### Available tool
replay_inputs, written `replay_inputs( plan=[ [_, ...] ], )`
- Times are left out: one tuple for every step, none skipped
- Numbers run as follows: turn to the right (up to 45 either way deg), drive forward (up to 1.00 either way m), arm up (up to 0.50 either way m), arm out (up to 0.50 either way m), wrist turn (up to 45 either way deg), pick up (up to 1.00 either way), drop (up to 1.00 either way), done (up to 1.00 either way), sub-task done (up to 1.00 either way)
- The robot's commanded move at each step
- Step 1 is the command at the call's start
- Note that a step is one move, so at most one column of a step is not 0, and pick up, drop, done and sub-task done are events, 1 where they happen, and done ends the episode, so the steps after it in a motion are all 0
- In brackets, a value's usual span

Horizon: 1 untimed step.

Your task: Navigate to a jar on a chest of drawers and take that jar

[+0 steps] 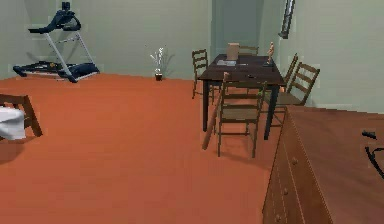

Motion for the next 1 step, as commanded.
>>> replay_inputs(
  plan=[
    [0.0,0.00,0.00,0.00,0.0,1.00,0.00,0.00,0.00]
  ],
)
